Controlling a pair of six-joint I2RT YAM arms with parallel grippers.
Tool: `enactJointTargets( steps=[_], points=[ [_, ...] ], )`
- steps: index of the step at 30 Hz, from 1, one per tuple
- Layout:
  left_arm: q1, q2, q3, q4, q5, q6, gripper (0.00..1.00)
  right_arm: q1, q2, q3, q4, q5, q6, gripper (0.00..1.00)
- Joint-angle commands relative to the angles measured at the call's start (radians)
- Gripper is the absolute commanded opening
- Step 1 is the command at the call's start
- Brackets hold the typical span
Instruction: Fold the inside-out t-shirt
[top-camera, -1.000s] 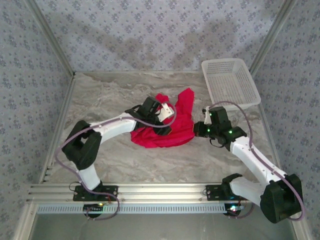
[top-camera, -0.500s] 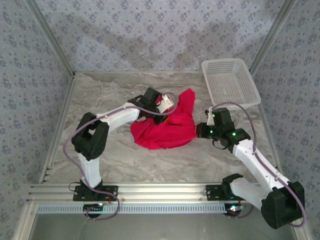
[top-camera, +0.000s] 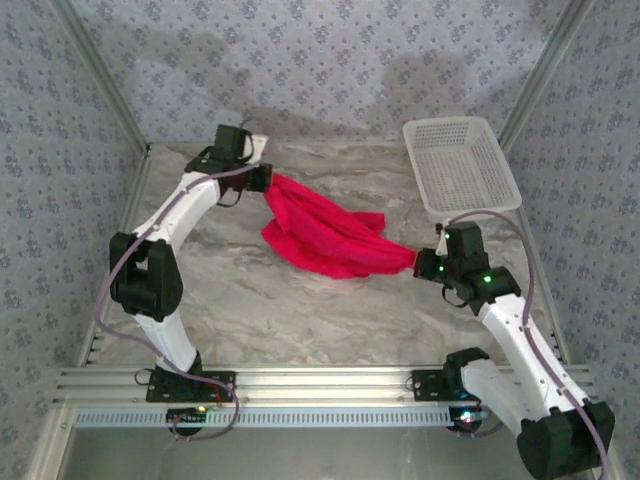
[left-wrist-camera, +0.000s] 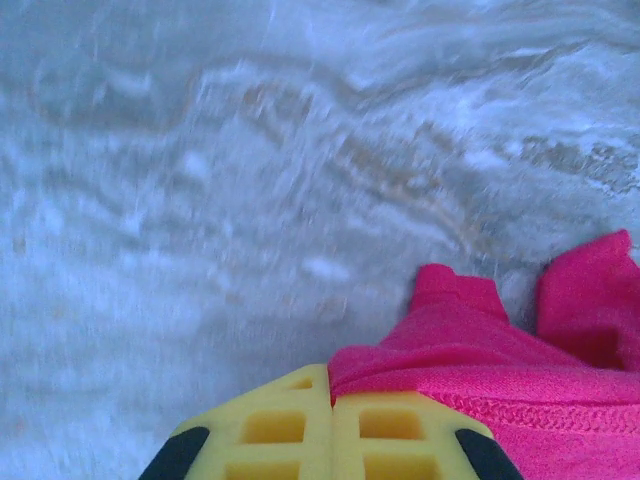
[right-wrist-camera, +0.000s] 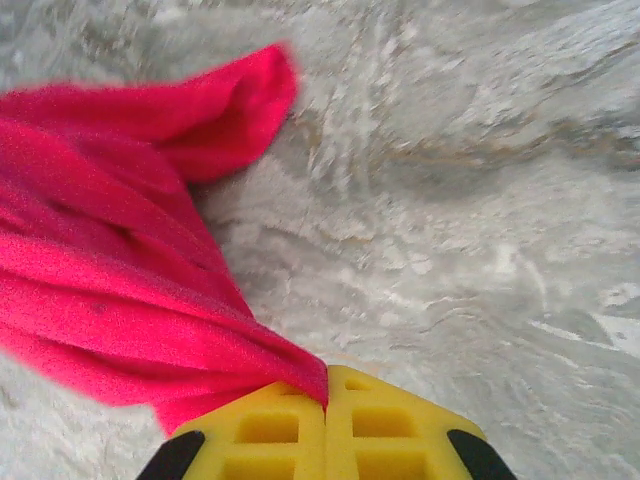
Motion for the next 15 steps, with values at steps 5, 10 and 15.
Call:
enactJointTargets(
  steps=[5,10,15],
  points=[
    [0.033,0.028,-0.096,0.001,-0.039,-0.217,0.00,-0.055,0.125,0.015,-0.073,0.075,0.043,0.00],
    [-0.062,-0.018,-0.210,0.077,-0.015,-0.209,0.00,0.011,0.216,0.060,-0.093,0.030,0.075,0.46],
    [-0.129,-0.111,-0.295,0.144,-0.025,-0.198,0.00,0.184,0.246,0.211,-0.110,0.062,0.081,0.58]
  ],
)
